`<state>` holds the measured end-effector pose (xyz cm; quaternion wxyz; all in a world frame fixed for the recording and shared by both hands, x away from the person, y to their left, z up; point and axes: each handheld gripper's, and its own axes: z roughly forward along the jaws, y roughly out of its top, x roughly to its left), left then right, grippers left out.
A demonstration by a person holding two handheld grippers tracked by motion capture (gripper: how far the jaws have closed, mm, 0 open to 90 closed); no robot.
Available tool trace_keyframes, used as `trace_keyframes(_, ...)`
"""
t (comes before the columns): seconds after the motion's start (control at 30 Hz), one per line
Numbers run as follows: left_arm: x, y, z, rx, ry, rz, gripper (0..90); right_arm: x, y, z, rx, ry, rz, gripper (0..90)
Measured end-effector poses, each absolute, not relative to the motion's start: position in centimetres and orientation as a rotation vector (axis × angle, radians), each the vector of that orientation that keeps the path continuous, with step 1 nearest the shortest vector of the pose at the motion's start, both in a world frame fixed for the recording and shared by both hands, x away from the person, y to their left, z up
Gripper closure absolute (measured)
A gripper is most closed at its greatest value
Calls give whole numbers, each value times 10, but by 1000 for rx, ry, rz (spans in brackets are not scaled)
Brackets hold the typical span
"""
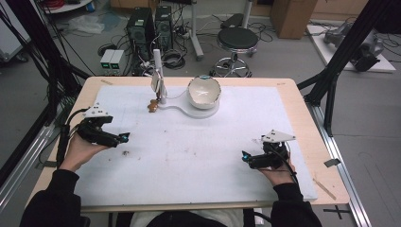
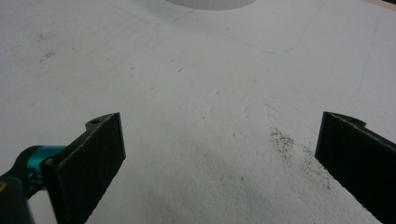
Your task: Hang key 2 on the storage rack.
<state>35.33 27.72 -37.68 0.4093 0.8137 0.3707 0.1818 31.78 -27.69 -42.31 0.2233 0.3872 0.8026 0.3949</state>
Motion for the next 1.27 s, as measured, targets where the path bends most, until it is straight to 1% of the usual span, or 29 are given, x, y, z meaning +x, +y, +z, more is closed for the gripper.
trace_keyframes(0.27, 341, 281, -382, 2037, 918, 479, 22, 318, -277, -423, 1071, 2220, 1088, 6)
trace_keyframes(0.57, 326, 293, -403, 2025, 924, 498, 22, 318, -278, -424, 1069, 2219, 1088, 6)
trace_keyframes(0.77, 315, 304, -414, 2033, 953, 521, 22, 318, -277, -424, 1065, 2220, 1088, 6)
trace_keyframes(0.93, 302, 310, -427, 2068, 997, 496, 22, 318, -278, -423, 1061, 2220, 1086, 6)
trace_keyframes(1.13, 298, 303, -423, 2042, 970, 507, 22, 318, -276, -424, 1061, 2229, 1081, 6)
trace_keyframes(1.27, 299, 301, -424, 2057, 967, 505, 22, 318, -277, -424, 1059, 2229, 1075, 6)
